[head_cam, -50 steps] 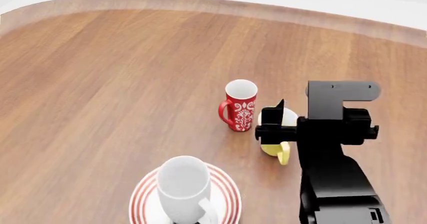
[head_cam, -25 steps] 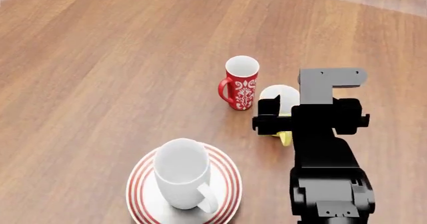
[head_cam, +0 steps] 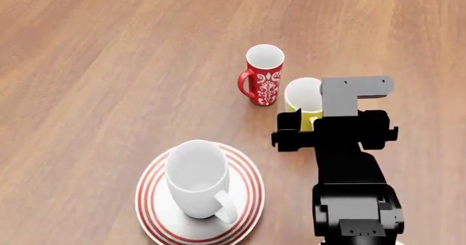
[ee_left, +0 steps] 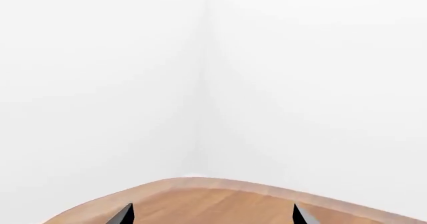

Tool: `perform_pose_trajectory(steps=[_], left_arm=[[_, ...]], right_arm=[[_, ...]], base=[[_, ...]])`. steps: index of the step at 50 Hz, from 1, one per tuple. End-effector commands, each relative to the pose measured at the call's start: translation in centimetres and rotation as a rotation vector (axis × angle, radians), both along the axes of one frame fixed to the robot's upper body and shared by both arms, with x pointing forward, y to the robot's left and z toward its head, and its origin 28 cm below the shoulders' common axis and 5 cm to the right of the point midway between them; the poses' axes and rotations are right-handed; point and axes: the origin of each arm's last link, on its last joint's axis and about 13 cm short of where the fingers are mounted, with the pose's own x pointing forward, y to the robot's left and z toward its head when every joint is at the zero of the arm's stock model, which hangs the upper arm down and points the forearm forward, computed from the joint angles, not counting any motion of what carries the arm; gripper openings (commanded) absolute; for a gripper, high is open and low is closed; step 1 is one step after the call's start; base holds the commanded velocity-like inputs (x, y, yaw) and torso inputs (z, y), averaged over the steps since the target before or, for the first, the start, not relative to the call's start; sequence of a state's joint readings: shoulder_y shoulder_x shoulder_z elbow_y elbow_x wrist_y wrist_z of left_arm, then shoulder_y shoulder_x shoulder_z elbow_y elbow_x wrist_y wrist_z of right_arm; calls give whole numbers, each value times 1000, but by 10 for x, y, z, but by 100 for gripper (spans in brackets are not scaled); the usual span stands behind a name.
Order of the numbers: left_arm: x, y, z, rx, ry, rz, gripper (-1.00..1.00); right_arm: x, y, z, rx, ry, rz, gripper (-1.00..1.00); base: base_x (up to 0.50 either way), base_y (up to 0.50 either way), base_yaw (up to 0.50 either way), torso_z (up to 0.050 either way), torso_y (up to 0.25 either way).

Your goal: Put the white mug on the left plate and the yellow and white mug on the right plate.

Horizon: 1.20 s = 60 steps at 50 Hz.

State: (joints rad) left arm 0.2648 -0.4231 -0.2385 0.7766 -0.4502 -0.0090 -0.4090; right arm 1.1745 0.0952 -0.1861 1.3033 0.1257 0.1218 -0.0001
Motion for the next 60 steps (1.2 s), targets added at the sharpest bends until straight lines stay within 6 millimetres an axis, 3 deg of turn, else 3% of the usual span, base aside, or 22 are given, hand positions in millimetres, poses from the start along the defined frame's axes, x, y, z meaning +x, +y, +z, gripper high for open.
perform_pose_trajectory(steps=[1, 14, 22, 45, 60], left_arm=[[0, -2, -2, 48, -10, 15, 100], [-1, 0, 0, -16, -1, -8, 100], [-1, 0, 1, -22, 1, -6, 100], [-4, -2, 0, 67, -41, -13, 100], [-2, 0, 0, 10, -14, -28, 100]], right_arm=[[-1, 1, -2, -3, 6, 11, 100], [0, 2, 0, -12, -7, 11, 100], [4, 2, 7, -29, -151, 16, 100], [3, 4, 3, -14, -143, 31, 100], [5, 2, 10, -9, -171, 29, 100]], base=[[0, 0, 0, 0, -250], [0, 0, 0, 0, -48], [0, 0, 0, 0, 0], [0, 0, 0, 0, -108], [0, 0, 0, 0, -89]])
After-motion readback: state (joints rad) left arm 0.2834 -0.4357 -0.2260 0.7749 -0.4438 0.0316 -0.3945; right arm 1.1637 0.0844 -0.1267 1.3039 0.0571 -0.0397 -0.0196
